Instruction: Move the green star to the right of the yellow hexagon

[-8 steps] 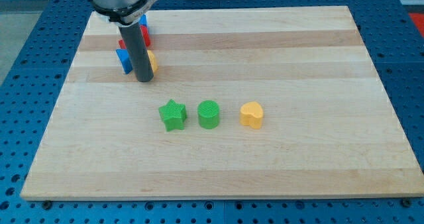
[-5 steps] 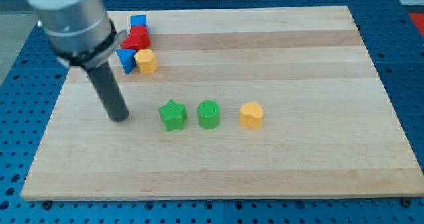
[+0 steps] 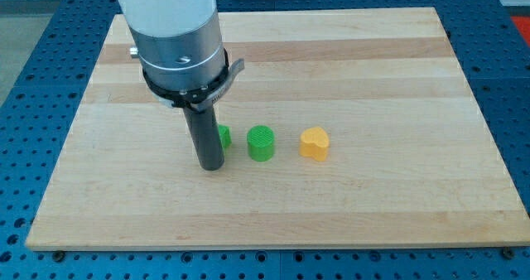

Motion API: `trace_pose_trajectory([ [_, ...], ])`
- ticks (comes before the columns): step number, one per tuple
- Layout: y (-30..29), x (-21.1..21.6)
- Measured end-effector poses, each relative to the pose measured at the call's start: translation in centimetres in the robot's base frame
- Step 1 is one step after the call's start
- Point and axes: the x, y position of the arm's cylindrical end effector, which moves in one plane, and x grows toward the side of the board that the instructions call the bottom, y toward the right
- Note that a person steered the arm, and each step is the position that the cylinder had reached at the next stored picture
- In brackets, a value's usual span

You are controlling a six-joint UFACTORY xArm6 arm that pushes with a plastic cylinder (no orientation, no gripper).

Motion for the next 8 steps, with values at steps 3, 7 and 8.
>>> trace_pose_trajectory([
  [3, -0.6, -4.1],
  [7, -0.5, -8.9],
  [8, -0.5, -10.3],
])
